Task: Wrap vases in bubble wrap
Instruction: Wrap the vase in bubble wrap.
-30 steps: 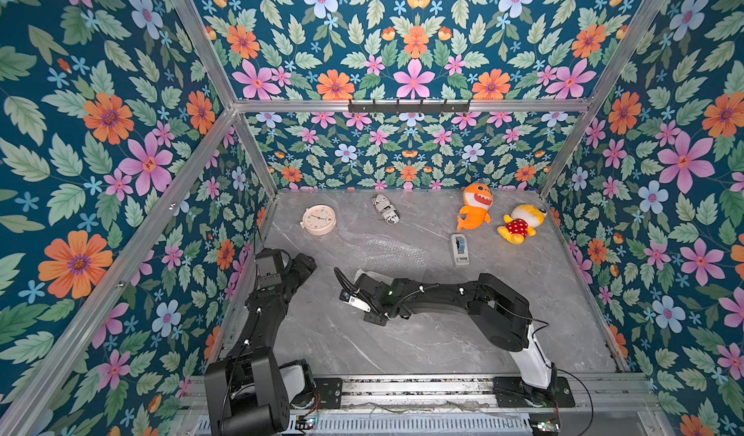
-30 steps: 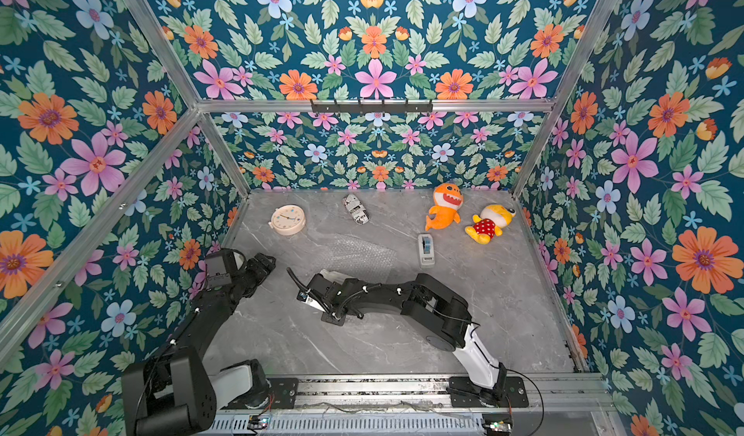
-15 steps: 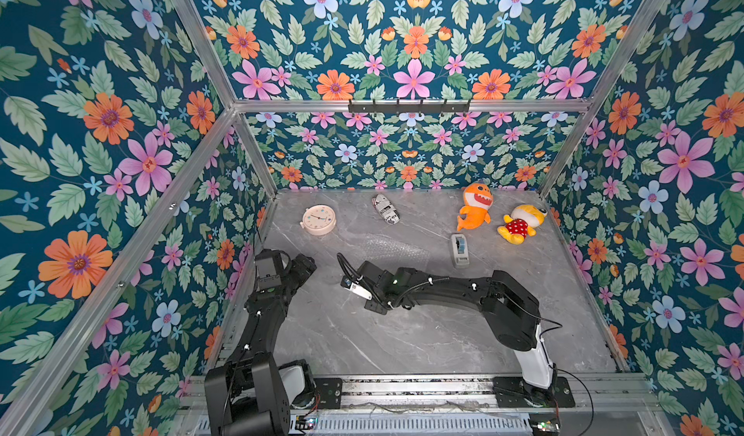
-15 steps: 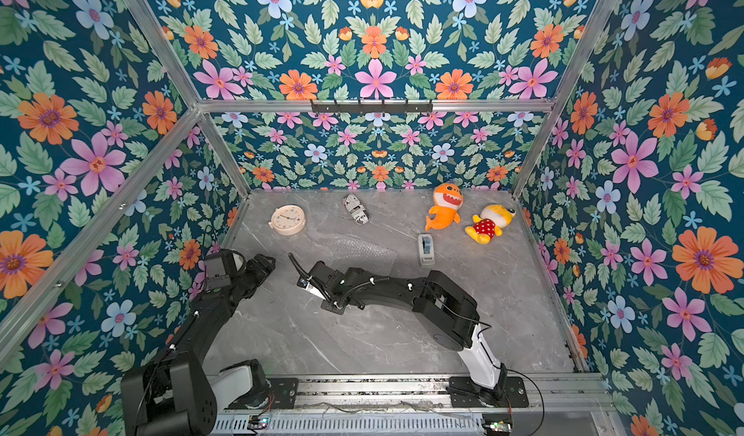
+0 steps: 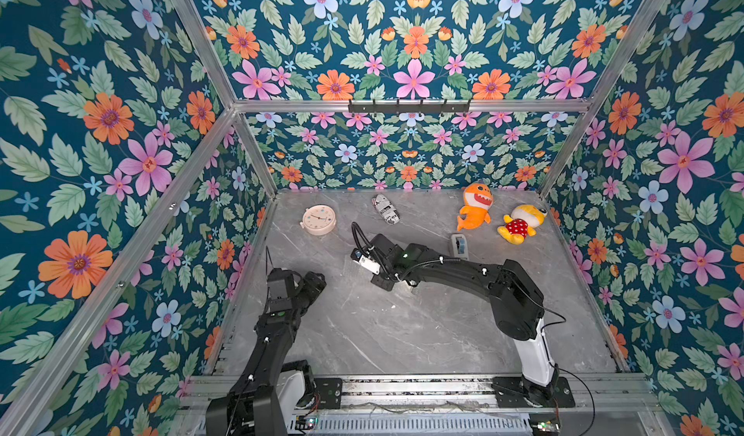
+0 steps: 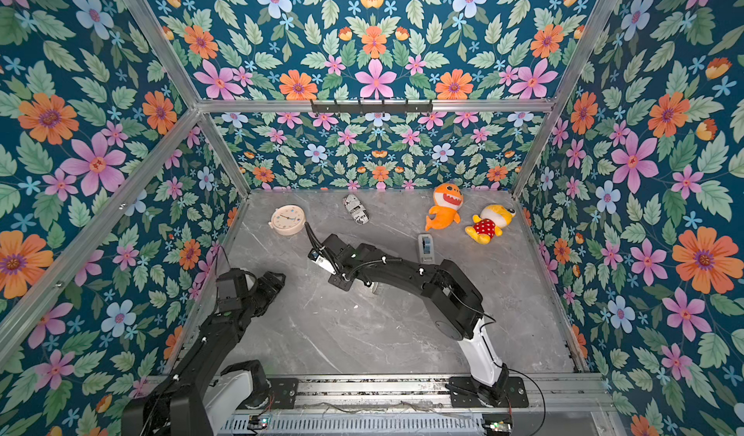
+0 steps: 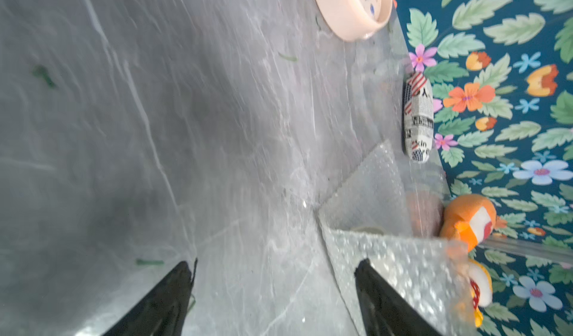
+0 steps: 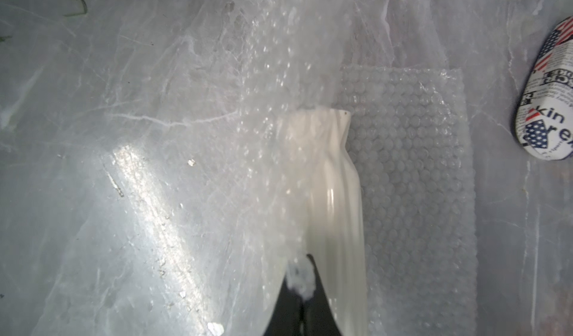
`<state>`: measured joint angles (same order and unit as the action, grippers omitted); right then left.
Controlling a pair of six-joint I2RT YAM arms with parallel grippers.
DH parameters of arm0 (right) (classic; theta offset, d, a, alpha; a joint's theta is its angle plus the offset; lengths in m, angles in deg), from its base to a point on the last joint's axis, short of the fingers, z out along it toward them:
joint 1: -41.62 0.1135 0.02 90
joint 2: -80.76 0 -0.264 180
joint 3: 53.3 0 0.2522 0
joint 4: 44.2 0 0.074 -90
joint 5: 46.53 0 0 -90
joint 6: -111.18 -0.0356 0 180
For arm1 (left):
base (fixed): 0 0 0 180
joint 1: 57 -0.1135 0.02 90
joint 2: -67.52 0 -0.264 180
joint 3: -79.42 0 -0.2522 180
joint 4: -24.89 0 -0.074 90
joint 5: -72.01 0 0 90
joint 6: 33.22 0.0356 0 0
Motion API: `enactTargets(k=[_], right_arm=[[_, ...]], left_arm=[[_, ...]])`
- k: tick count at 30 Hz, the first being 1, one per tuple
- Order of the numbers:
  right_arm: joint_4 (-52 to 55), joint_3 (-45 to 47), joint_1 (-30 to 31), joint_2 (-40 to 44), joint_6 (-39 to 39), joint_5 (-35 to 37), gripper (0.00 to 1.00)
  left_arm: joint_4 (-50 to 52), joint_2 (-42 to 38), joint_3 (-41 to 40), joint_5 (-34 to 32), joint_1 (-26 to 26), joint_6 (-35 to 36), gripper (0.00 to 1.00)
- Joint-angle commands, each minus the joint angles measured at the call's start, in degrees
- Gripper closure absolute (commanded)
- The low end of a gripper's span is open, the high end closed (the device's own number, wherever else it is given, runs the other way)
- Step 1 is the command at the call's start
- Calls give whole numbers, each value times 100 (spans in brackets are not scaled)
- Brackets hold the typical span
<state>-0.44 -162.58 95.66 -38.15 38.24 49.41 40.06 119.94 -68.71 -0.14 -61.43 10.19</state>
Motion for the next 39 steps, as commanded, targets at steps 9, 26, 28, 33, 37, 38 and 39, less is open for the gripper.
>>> enactTargets(k=[9,26,28,33,37,38,39], right_arm=[[-423,-52,-608,-233,-206,-234,76],[-222,-153,-1397,-375,-524,-1427,54],[-272,-109,-1397,-313,-543,-1467,50],[-413,86,-1398,-76,-582,-1345,37],[-441,207,-1402,107,-515,-1202,36],[-427,229,-1404,133,-494,-1171,36],[-455,276,-1404,173,-492,-1150,36]], left_arm=[[-724,328,32,-1692,1842,-692,11],[-1337,2750,1465,-1943,2773,-354,1],[-1306,3035,1709,-1952,2772,-268,1],[-1267,3613,2183,-1877,2780,-104,1],[-1221,4085,2469,-1828,2772,-29,1],[-1170,4185,2550,-1835,2773,-20,2],[-1129,4263,2620,-1846,2776,-9,2]])
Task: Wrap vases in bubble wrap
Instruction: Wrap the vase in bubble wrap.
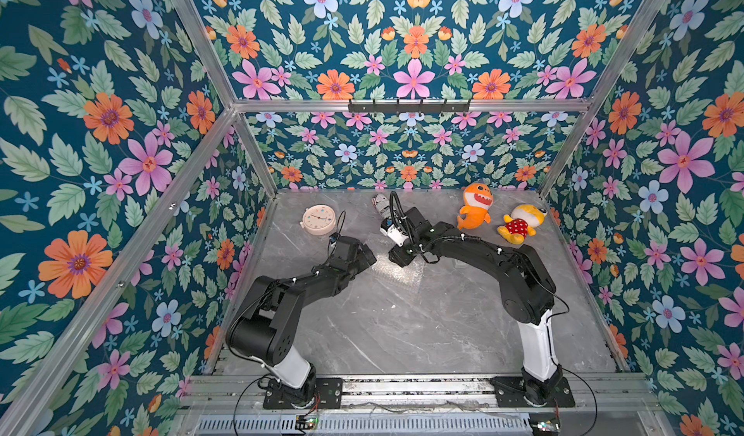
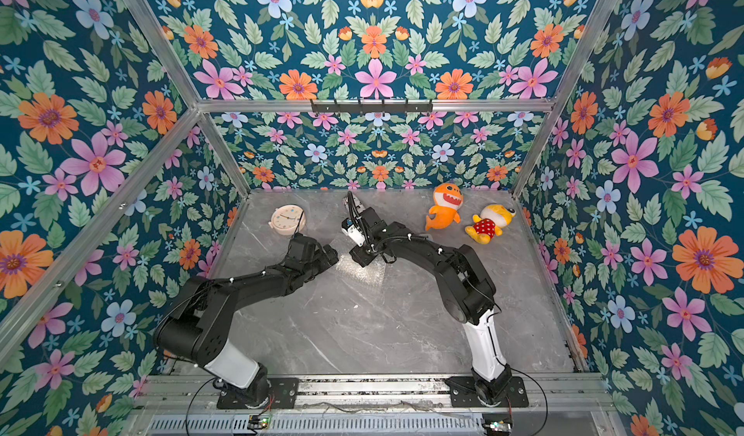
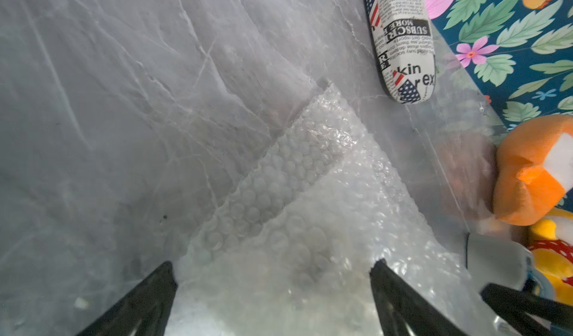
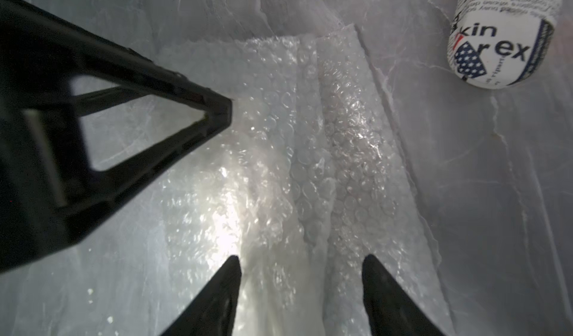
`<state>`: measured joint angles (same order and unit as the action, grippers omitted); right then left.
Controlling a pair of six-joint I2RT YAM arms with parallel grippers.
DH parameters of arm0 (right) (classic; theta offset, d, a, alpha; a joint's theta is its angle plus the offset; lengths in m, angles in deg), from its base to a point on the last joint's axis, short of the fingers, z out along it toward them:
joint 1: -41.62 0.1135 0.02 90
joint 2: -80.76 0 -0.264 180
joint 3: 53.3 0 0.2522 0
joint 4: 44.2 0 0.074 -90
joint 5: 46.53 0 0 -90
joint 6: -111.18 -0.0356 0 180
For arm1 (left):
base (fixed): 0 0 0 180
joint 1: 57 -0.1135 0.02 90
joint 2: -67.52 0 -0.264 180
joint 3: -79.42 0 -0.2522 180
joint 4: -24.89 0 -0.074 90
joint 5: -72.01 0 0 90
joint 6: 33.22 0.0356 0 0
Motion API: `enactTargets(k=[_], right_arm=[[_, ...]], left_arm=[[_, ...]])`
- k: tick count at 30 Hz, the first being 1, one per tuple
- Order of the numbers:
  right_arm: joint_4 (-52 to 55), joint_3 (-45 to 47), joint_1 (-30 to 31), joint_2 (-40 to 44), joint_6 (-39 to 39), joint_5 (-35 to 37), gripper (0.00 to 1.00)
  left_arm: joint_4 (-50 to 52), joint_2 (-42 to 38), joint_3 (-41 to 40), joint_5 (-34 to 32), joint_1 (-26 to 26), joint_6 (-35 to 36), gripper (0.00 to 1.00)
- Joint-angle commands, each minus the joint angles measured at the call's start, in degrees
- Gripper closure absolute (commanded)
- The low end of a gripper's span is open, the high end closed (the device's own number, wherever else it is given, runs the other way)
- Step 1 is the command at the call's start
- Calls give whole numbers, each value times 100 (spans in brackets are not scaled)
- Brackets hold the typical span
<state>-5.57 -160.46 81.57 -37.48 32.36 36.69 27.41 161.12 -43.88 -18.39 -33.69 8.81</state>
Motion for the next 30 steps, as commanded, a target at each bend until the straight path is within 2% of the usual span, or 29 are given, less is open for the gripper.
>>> enactTargets(k=[1,5,9,12,16,21,30], right_arm=[[17,125,6,160,105,146,36],[-28,377,22,513,132,310,36],[-417,1030,193,1224,229,605,36],[-700,1418,307,1485,348,352,35],[-690,1307,336,1081,456,-48,33],[-591,1006,336,574,620,-51,30],[-396,782,289,146,693,-179,29]], left_arm=[[148,202,195,-21,0,145,3],[350,398,435,-8,3,153,4],[489,428,520,-18,0,126,4],[514,379,492,-39,4,128,5],[527,360,512,-30,2,136,5],[527,363,514,22,0,128,5],[518,264,447,23,-1,162,5]])
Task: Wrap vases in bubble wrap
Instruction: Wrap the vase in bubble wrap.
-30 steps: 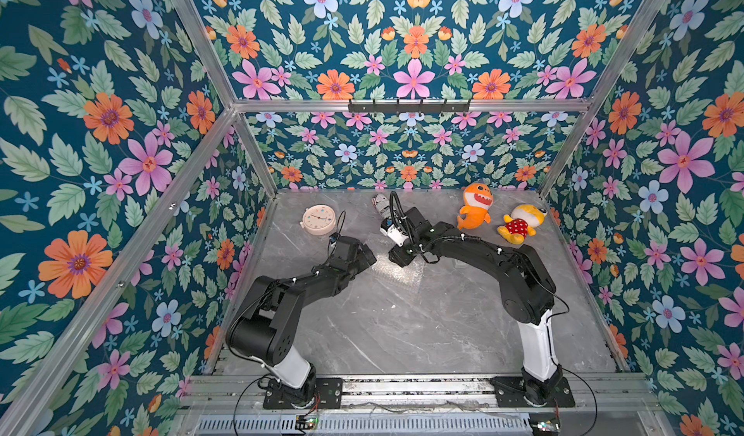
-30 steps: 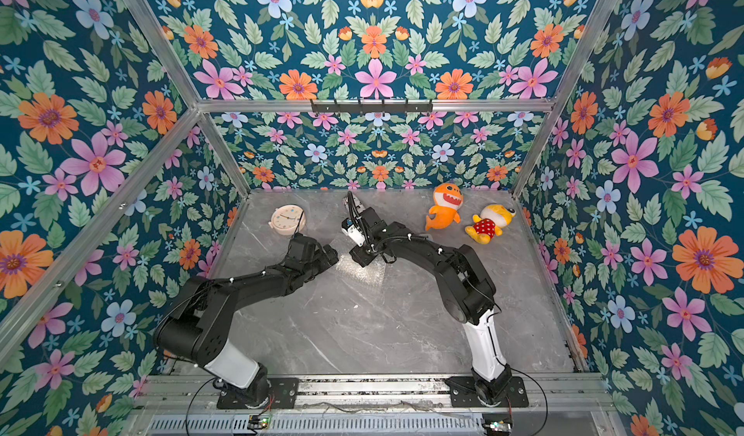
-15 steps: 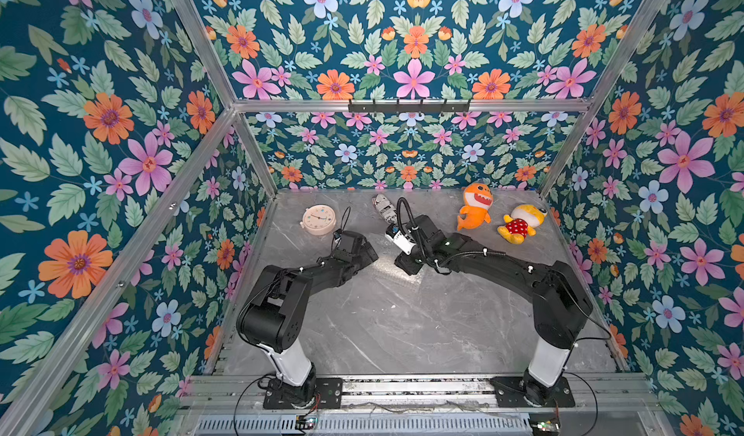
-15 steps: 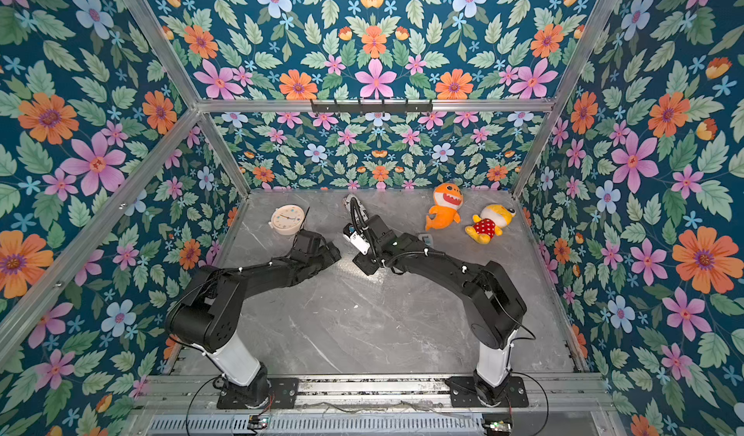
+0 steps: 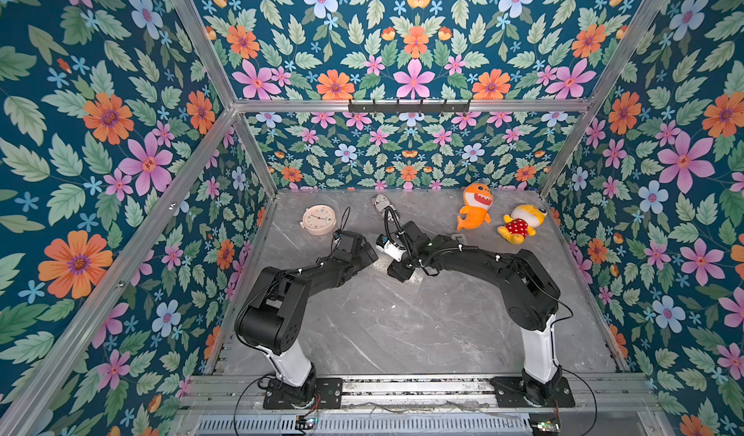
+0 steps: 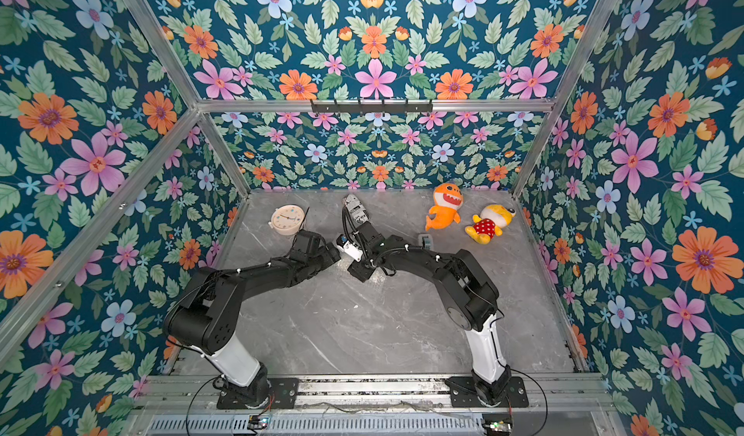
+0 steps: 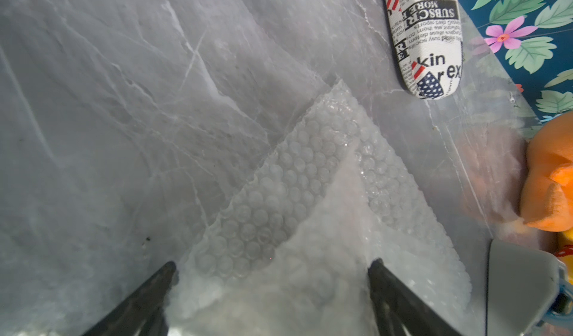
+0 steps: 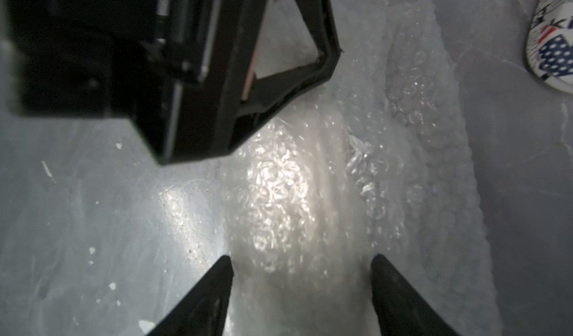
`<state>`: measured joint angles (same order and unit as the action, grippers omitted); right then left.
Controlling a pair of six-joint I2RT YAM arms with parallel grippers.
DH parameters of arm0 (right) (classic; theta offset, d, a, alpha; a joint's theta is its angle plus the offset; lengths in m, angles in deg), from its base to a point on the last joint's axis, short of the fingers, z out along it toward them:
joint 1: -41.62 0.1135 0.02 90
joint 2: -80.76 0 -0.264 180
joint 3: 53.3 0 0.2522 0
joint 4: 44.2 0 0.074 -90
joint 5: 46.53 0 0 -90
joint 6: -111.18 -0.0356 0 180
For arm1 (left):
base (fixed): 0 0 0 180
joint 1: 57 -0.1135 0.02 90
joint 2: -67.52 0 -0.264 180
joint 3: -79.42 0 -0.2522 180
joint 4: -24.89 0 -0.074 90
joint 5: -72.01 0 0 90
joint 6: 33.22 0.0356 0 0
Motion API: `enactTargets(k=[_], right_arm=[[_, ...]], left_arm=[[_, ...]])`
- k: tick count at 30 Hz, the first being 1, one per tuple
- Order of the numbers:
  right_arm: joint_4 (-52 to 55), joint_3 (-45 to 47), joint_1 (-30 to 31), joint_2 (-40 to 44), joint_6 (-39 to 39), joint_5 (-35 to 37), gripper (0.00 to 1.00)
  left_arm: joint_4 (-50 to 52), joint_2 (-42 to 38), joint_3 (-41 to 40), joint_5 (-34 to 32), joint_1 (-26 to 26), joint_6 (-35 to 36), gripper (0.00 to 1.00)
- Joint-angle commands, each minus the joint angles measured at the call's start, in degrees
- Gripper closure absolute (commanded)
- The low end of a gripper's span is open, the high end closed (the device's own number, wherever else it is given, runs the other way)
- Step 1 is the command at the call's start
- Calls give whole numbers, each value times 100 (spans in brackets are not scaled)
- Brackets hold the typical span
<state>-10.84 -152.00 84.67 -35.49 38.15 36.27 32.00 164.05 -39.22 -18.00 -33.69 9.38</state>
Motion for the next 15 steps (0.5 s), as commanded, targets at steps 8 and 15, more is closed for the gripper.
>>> enactTargets(k=[8,15], right_arm=[[547,-408,-76,-343,42,-626,38],[580,-228,-69,-339,-204,-928,49]], left_arm=[[24,-133,-184,-54,0,117,3],[-59,-601,-457,-416,-40,266,0]])
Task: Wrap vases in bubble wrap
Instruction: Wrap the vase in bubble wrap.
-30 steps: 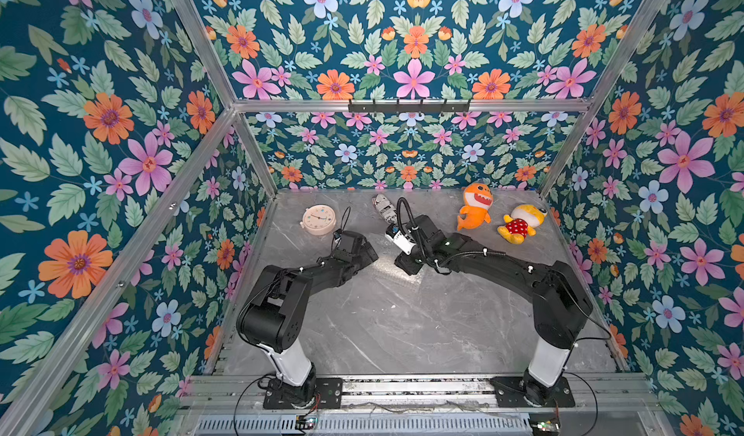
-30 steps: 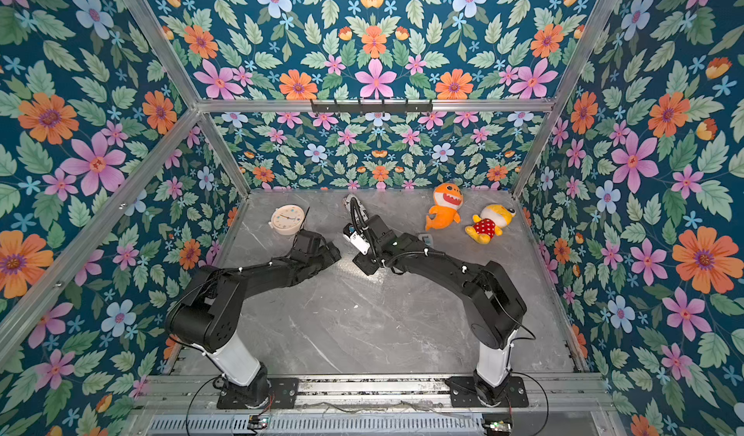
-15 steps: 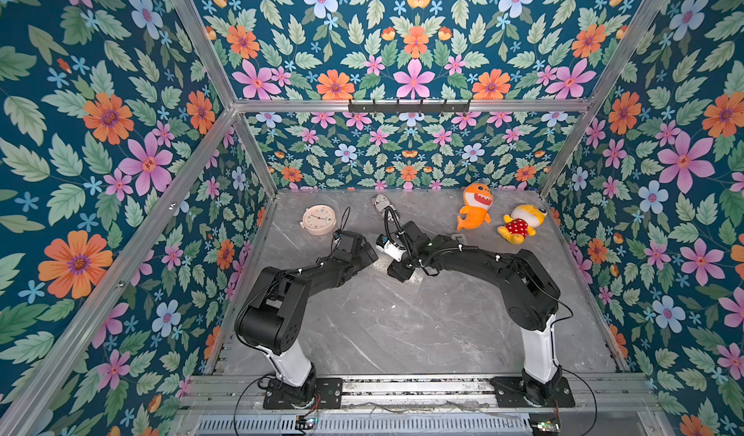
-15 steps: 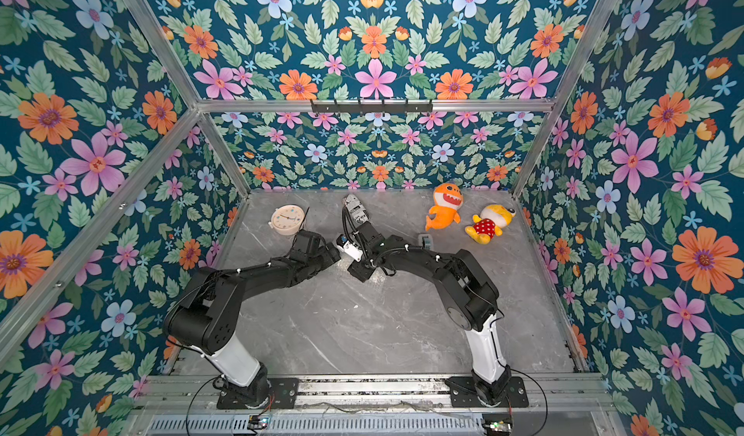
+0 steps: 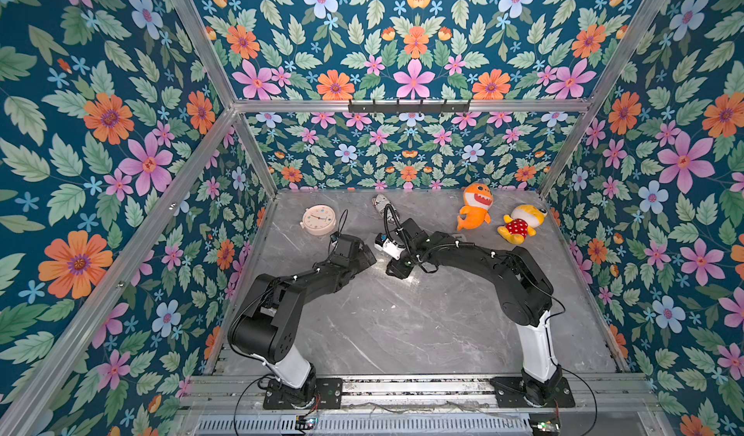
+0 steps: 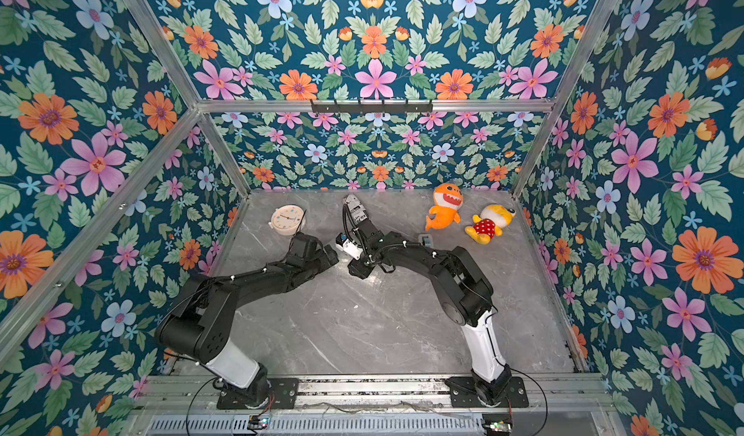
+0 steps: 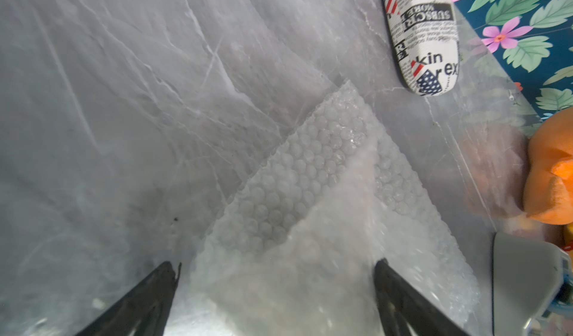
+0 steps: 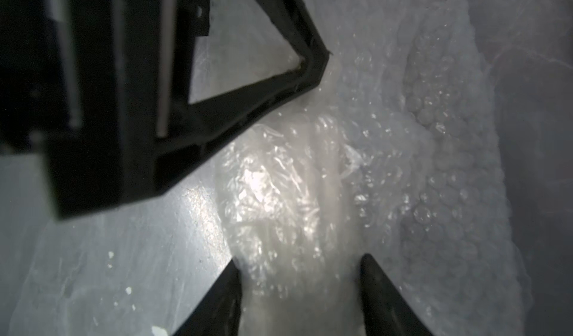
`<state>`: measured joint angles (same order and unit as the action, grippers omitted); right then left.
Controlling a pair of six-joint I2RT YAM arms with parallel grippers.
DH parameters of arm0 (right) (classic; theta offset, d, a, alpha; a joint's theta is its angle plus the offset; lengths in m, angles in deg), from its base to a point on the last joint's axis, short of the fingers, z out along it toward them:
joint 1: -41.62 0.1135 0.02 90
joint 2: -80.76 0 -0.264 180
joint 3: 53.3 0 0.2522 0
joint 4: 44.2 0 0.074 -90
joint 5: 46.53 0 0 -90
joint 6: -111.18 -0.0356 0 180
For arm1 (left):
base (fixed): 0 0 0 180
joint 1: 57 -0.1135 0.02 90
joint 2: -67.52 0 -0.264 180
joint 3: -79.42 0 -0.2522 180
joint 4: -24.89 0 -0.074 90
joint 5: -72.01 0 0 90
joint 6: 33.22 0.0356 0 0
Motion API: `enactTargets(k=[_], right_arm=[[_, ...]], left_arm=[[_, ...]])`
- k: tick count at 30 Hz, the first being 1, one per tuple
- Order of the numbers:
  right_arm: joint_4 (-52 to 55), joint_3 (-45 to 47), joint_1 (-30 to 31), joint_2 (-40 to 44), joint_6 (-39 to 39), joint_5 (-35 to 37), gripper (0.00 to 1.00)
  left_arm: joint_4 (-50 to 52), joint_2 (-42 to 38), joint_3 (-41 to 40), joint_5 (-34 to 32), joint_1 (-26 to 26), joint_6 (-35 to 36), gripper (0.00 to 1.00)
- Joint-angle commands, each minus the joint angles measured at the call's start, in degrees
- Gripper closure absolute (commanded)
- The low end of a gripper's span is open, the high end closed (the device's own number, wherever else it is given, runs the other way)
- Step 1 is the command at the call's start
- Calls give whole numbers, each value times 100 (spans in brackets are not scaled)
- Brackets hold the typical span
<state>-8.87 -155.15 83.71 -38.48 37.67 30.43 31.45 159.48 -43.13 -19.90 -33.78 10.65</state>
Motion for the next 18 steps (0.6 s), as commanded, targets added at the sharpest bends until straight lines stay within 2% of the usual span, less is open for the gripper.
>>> enactTargets(k=[1,9,12,14,18], right_arm=[[376,115,26,-38,-206,-366,49],[311,115,20,-280,-551,-532,47],[430,-93,24,-428,-605,-605,47],[520,-176,33,-492,-629,-620,45],[441,-33,87,-355,-621,-566,33]], left_arm=[[-5,-243,-108,-257,-51,157,0],[268,-1439,-601,-848,-171,311,0],[-119,-2060,-1156,-956,-203,415,1],[-456,-2537,-1617,-694,-254,383,3],[-780,-3056,-2191,35,-380,62,4]])
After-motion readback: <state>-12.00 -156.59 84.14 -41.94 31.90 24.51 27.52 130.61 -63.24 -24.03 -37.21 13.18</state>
